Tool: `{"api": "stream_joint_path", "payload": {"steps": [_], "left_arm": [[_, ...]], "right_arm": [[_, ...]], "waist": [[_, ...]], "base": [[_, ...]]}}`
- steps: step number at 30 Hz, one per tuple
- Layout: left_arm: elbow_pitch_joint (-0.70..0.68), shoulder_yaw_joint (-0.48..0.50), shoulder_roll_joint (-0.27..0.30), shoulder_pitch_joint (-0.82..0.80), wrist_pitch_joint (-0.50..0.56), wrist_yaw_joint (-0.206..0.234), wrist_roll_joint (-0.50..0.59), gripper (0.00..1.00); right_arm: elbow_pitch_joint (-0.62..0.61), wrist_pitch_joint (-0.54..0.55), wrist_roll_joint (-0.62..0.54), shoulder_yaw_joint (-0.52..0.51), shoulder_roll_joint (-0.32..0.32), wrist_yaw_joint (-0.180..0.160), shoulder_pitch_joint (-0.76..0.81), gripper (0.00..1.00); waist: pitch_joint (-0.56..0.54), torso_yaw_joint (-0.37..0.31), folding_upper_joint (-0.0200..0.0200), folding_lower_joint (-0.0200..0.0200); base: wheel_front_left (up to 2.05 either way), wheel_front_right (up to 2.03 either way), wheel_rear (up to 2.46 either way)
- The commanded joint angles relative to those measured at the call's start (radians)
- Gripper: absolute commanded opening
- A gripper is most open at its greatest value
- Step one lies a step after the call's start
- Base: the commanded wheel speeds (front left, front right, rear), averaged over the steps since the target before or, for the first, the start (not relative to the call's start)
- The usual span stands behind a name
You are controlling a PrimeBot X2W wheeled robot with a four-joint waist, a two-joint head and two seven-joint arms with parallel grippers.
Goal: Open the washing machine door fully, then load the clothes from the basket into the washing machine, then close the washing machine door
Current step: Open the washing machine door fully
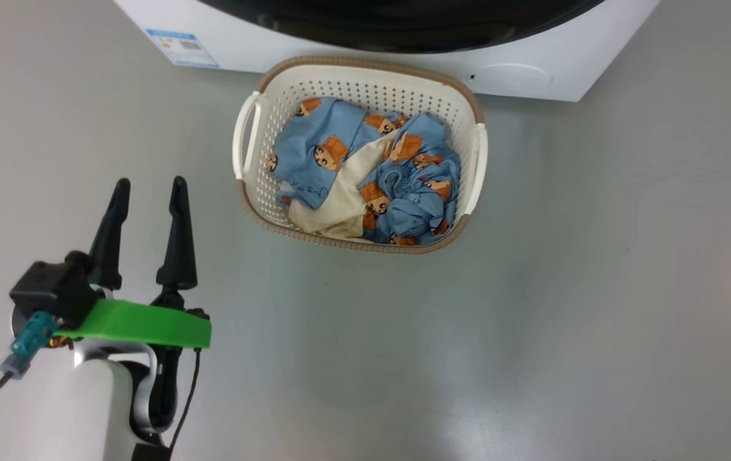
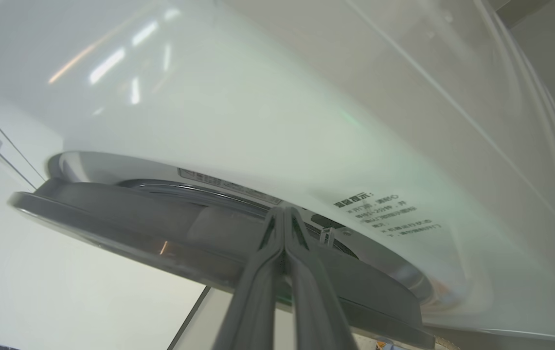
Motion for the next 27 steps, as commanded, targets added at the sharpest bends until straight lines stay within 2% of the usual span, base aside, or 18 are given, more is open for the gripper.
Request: {"api": "stream_joint_path", "payload": {"steps": [1, 15, 27], "left_arm": [[-0.029, 0.033, 0.021, -0.023, -0.006, -0.004, -0.001, 1.0], [-0.026, 0.043, 0.0, -0.042, -0.006, -0.007, -0.016, 1.0], [0.0, 0.064, -0.003, -0.009, -0.006, -0.007, -0.007, 1.0]], "right_arm": [[-0.015, 0.017, 0.007, 0.009, 0.0, 0.002, -0.024, 0.0], [0.061, 0.077, -0.012, 0.07, 0.022, 0.002, -0.141, 0.0], [0.044, 0.176, 0.038, 0.12, 0.049, 0.002, -0.025, 0.0]], "waist": [[0.017, 0.017, -0.0001, 0.0], [0.057, 0.078, -0.0001, 0.0], [-0.038, 0.061, -0.0001, 0.0]], "base": [[0.0, 0.0, 0.0], [0.0, 0.0, 0.0], [0.0, 0.0, 0.0]]}}
